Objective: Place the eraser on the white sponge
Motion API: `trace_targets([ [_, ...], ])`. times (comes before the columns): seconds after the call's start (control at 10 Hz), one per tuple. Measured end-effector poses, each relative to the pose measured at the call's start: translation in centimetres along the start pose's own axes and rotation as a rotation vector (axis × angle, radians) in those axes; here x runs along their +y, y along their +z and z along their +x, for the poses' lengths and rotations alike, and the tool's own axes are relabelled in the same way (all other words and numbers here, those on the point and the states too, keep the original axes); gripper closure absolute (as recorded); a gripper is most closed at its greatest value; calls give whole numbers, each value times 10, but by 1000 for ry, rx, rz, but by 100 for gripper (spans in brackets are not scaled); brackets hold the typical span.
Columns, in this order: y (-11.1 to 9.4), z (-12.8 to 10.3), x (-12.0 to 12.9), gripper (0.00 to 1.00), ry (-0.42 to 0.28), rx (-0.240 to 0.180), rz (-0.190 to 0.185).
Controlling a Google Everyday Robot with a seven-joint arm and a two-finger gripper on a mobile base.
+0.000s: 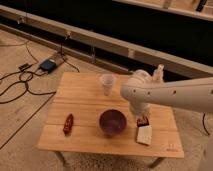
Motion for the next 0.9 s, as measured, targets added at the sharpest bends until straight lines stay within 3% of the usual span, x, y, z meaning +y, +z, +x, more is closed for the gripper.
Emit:
trace_targets([
  [0.4,14,12,-1,100,35,21,-10],
  [0.9,46,13,20,100,33,59,-33],
])
